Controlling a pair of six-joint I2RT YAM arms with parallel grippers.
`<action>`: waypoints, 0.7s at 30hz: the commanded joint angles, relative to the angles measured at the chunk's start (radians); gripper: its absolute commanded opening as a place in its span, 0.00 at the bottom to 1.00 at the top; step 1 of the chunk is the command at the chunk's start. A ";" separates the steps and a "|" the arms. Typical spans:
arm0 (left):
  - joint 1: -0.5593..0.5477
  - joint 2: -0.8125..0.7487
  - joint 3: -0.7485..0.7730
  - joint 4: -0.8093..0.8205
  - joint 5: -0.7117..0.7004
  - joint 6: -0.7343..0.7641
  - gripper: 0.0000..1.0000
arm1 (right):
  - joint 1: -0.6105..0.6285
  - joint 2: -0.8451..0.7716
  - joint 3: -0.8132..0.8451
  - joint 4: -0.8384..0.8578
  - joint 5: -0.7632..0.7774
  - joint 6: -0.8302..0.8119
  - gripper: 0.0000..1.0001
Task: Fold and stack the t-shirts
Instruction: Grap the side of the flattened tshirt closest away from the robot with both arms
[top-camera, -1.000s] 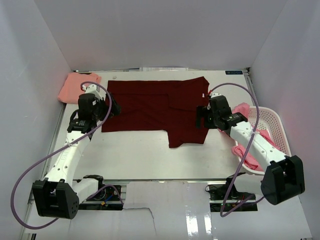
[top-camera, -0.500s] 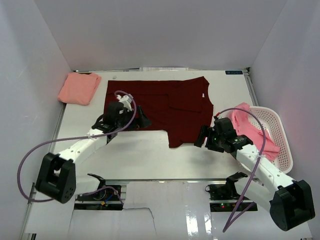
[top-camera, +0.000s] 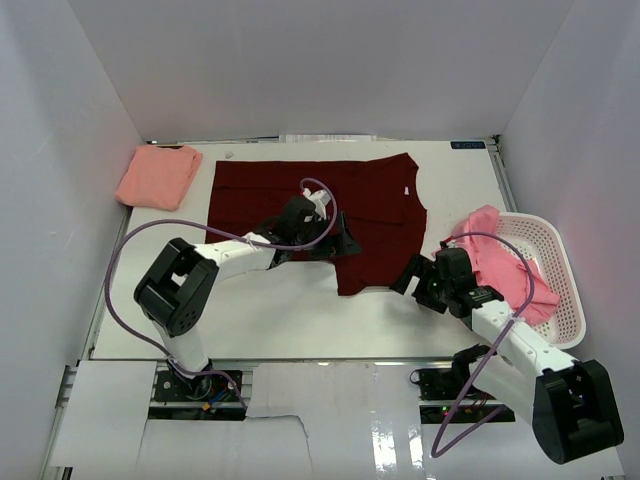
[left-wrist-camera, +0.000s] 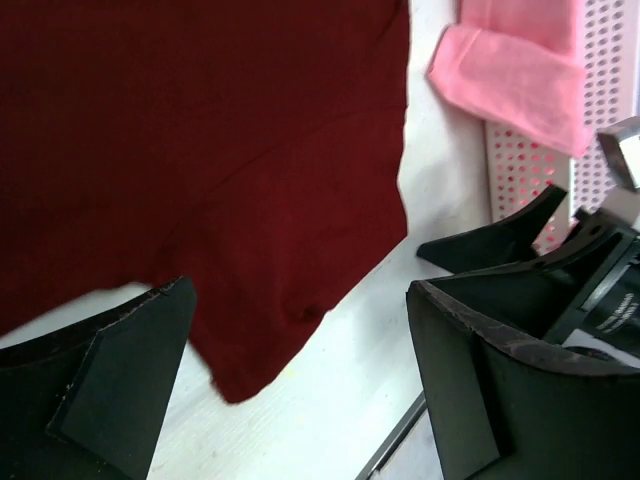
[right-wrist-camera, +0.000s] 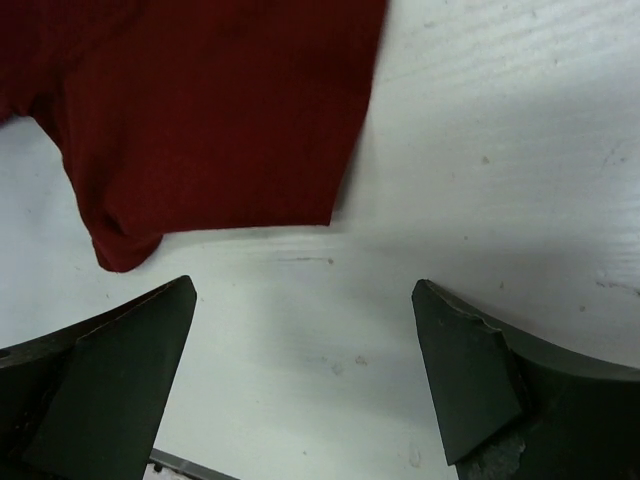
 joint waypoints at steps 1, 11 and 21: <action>-0.006 0.015 0.069 0.055 0.021 -0.028 0.98 | -0.016 0.025 -0.043 0.168 -0.019 0.033 0.96; -0.006 0.095 0.170 0.063 0.026 -0.011 0.98 | -0.036 0.158 -0.087 0.421 -0.023 0.035 0.97; -0.006 0.170 0.165 0.118 0.054 -0.016 0.98 | -0.053 0.241 -0.101 0.552 -0.092 0.044 0.96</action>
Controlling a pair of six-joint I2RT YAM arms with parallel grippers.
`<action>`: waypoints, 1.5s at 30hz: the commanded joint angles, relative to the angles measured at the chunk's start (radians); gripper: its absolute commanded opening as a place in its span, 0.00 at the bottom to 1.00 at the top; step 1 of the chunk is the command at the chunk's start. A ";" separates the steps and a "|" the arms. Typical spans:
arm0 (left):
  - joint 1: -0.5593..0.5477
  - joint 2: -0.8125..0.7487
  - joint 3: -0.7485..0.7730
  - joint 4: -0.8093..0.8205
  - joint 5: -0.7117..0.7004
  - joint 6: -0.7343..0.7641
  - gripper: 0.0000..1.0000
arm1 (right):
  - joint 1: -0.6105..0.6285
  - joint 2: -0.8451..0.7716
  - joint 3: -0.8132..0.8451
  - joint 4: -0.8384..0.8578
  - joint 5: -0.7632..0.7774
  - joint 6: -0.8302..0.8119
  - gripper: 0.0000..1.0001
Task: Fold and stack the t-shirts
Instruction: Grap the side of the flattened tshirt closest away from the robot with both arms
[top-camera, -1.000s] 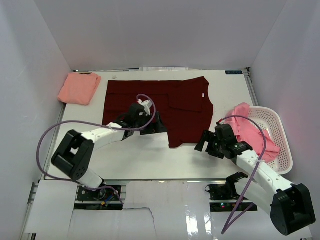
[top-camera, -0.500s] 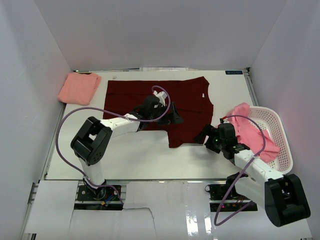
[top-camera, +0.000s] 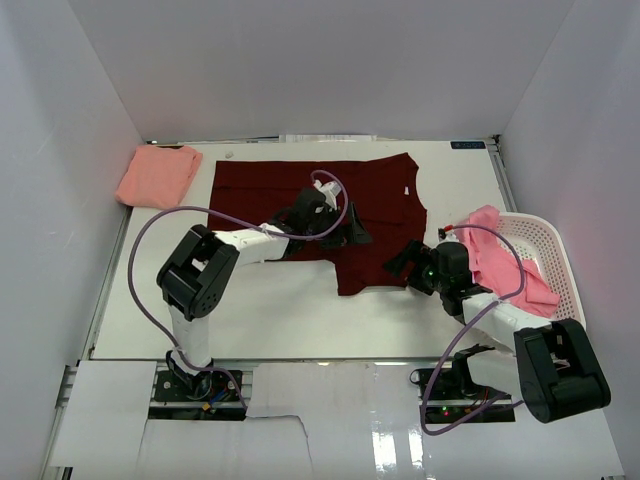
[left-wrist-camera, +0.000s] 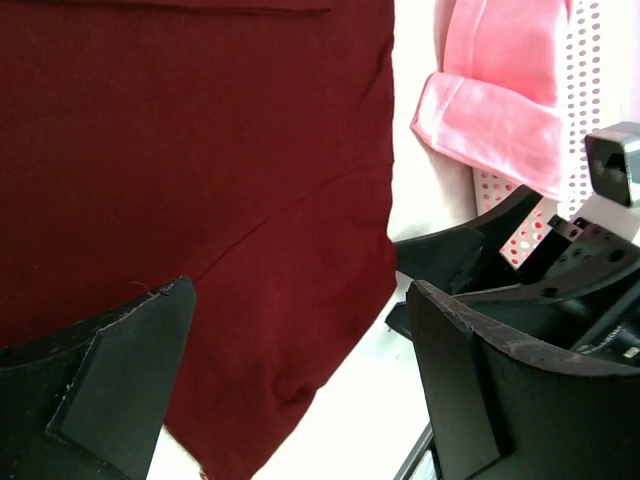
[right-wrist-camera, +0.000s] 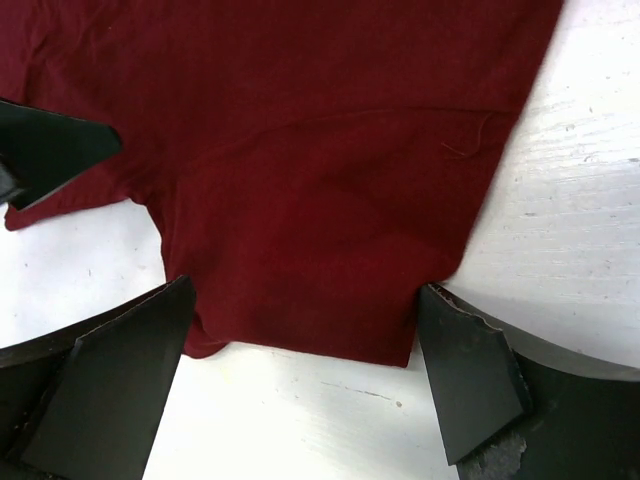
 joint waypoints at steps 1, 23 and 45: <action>-0.003 0.011 -0.012 0.058 0.038 -0.006 0.98 | -0.006 0.022 -0.022 -0.007 -0.019 0.007 0.96; -0.002 0.128 -0.045 0.098 0.095 -0.070 0.98 | -0.007 -0.004 -0.031 0.075 -0.271 0.067 0.98; -0.003 0.136 -0.061 0.095 0.089 -0.057 0.98 | -0.139 0.009 0.001 0.301 -0.615 0.368 0.89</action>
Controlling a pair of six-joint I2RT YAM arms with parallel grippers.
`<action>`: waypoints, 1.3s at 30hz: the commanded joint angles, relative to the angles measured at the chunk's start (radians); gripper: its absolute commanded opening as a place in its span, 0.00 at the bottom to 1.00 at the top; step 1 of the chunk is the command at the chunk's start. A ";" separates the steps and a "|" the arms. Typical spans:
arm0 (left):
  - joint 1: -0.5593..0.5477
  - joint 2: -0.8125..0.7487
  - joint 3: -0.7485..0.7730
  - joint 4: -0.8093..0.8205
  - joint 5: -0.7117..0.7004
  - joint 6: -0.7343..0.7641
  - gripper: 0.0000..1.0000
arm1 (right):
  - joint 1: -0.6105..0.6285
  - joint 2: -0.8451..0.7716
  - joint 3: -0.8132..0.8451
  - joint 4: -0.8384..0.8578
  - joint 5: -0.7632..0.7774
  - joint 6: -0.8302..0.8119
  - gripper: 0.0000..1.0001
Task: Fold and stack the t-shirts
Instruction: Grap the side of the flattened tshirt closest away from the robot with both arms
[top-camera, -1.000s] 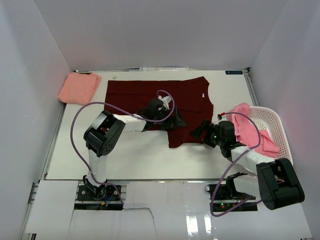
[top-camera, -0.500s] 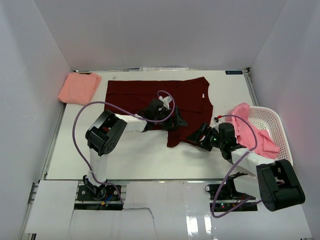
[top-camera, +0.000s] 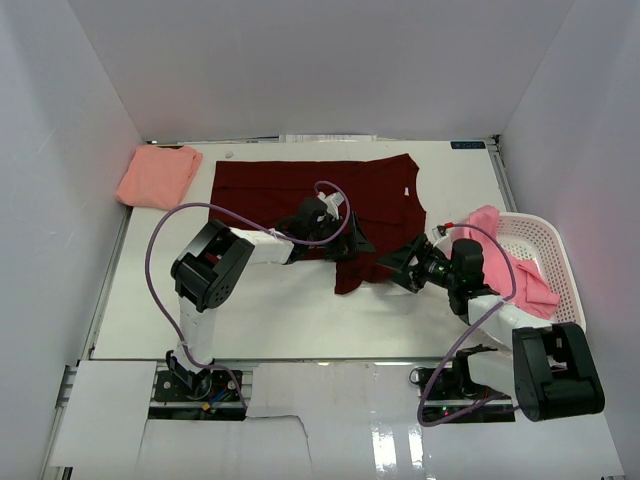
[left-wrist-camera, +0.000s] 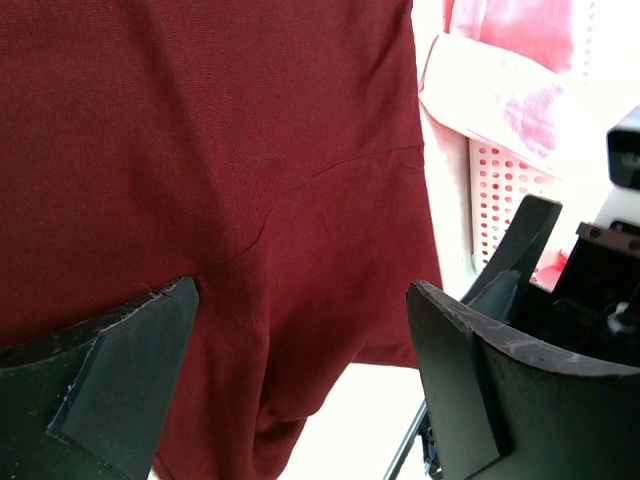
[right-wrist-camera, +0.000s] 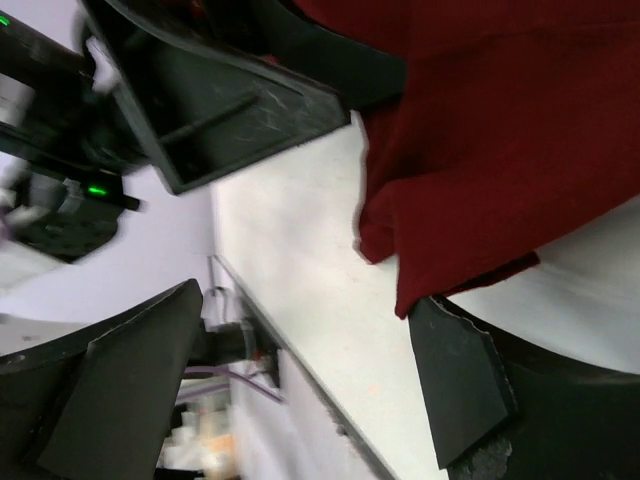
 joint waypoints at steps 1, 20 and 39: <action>-0.002 0.017 -0.025 -0.047 -0.018 0.021 0.98 | -0.065 0.057 -0.018 0.335 -0.183 0.262 0.88; -0.002 0.017 -0.025 -0.050 -0.014 0.017 0.98 | -0.163 -0.160 0.442 -0.673 0.072 -0.328 0.98; -0.002 -0.155 0.171 -0.387 -0.182 0.115 0.98 | -0.074 -0.219 0.287 -1.089 0.195 -0.603 0.88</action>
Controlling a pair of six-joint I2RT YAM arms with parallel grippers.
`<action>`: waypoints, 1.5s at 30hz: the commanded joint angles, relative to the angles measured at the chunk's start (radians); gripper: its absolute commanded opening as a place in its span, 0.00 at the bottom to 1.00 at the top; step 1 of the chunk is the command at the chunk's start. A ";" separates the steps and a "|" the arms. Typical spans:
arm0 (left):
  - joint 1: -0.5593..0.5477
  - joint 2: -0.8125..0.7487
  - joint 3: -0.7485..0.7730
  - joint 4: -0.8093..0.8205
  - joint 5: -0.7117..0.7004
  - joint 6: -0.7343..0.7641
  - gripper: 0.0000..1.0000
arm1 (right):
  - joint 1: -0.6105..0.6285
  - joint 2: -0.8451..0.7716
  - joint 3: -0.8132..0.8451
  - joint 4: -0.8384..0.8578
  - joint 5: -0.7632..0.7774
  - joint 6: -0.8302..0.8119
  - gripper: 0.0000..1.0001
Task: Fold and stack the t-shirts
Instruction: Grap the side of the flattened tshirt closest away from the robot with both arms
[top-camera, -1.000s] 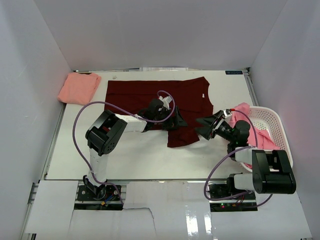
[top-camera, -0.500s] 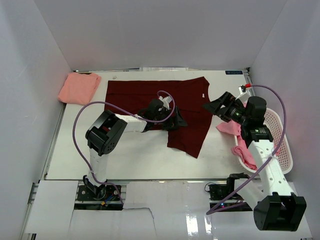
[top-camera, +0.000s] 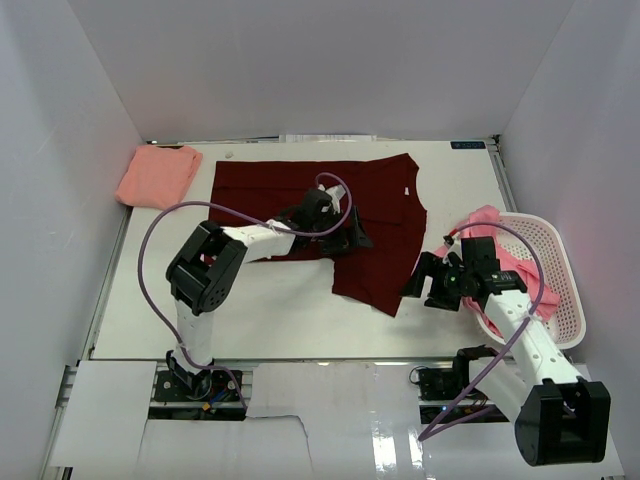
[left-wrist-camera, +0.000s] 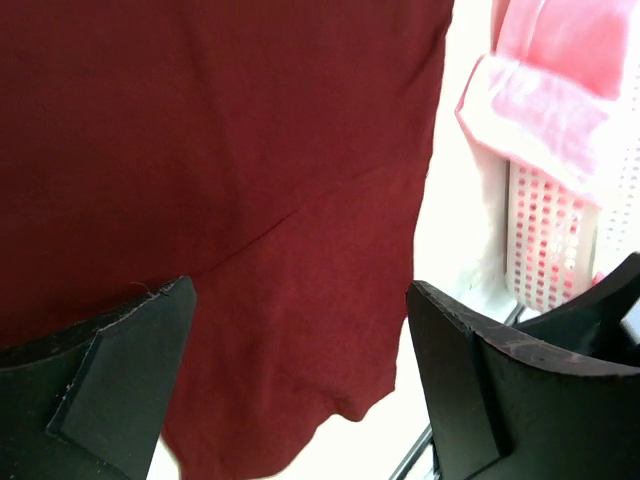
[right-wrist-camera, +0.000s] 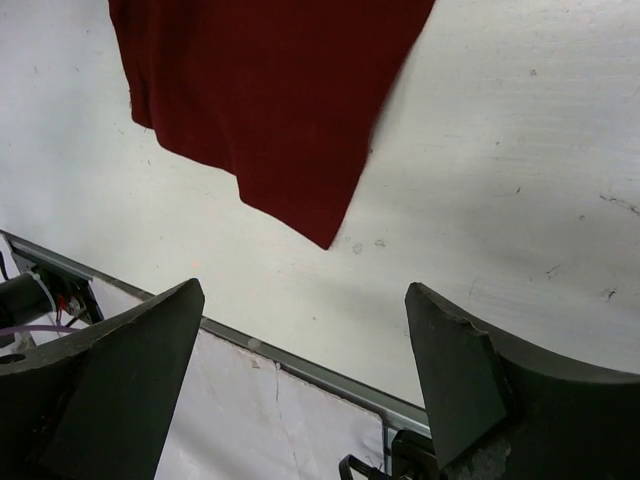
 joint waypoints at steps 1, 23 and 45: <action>0.003 -0.157 0.101 -0.197 -0.110 0.066 0.98 | 0.019 -0.017 -0.016 -0.015 -0.038 -0.006 0.88; 0.537 -0.714 -0.179 -0.570 -0.384 0.201 0.98 | 0.250 0.109 -0.153 0.292 0.113 0.211 0.79; 0.738 -0.792 -0.297 -0.596 -0.274 0.232 0.98 | 0.346 0.192 -0.169 0.328 0.215 0.271 0.63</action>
